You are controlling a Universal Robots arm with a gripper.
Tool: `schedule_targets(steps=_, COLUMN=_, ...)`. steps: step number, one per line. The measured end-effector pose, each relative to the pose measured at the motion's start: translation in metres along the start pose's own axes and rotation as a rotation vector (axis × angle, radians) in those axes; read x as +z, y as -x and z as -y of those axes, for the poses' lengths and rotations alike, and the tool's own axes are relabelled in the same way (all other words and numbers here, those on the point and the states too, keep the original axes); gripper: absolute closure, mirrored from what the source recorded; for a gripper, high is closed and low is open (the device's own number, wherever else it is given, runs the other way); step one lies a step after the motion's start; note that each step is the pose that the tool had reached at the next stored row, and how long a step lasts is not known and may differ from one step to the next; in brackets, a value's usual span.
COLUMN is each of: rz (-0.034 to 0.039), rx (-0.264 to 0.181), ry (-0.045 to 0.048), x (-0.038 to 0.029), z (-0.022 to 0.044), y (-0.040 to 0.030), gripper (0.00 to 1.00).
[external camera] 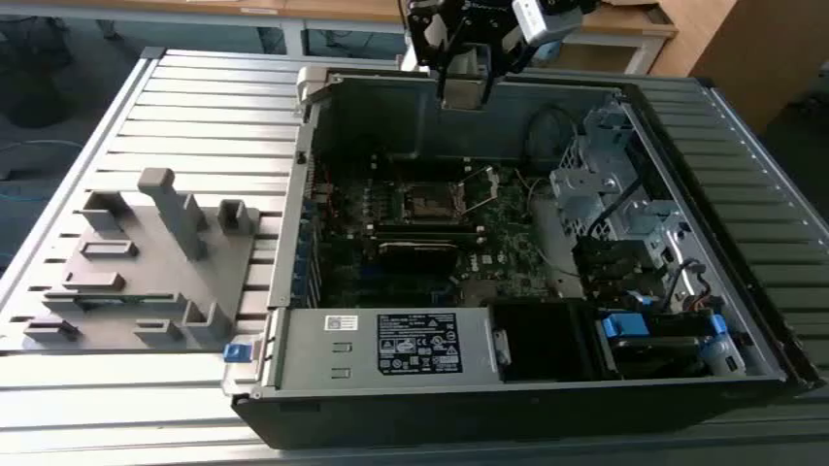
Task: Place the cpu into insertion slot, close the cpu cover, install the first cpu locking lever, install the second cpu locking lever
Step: 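Place the cpu into insertion slot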
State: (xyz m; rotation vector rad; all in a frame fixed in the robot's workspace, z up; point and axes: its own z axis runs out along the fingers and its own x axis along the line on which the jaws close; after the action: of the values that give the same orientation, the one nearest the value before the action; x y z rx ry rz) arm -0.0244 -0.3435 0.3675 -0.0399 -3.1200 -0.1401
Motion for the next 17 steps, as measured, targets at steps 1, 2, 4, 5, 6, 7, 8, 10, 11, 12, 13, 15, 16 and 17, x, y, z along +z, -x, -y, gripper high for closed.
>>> schedule_targets(steps=1, rz=0.0000, rx=0.000, ry=0.0000, x=0.0000, z=0.0000, y=0.0000, gripper=0.46)
schedule_targets(steps=2, rz=0.0000, rx=0.000, ry=-0.0001, x=0.0000, z=0.0000, y=0.0000, gripper=0.46)
schedule_targets(steps=4, rz=0.0000, rx=0.000, ry=0.0000, x=0.0000, z=0.0000, y=0.0000, gripper=0.46)
schedule_targets(steps=5, rz=0.0000, rx=0.000, ry=0.0000, x=0.0000, z=0.0000, y=0.0000, gripper=0.46)
schedule_targets(steps=6, rz=-0.0001, rx=0.000, ry=-0.0002, x=0.0001, z=0.0000, y=0.0000, gripper=0.46)
schedule_targets(steps=7, rz=0.0000, rx=0.000, ry=0.0000, x=0.0005, z=0.0000, y=0.0000, gripper=0.46)
schedule_targets(steps=8, rz=0.0000, rx=0.000, ry=0.0001, x=0.0009, z=0.0001, y=0.0000, gripper=0.46)
schedule_targets(steps=10, rz=0.0000, rx=0.000, ry=0.0000, x=0.0021, z=0.0002, y=0.0000, gripper=0.46)
schedule_targets(steps=11, rz=0.0001, rx=0.000, ry=0.0001, x=0.0028, z=0.0003, y=0.0000, gripper=0.46)
schedule_targets(steps=12, rz=0.0000, rx=0.000, ry=0.0000, x=0.0037, z=0.0003, y=0.0001, gripper=0.46)
schedule_targets(steps=13, rz=0.0000, rx=0.000, ry=0.0000, x=0.0045, z=0.0004, y=0.0001, gripper=0.46)
schedule_targets(steps=15, rz=0.0000, rx=0.000, ry=-0.0001, x=0.0059, z=0.0005, y=0.0001, gripper=0.46)
schedule_targets(steps=16, rz=-0.0001, rx=0.000, ry=-0.0002, x=0.0059, z=0.0005, y=0.0001, gripper=0.46)
schedule_targets(steps=17, rz=0.0000, rx=0.000, ry=-0.0001, x=0.0061, z=0.0006, y=0.0001, gripper=0.46)
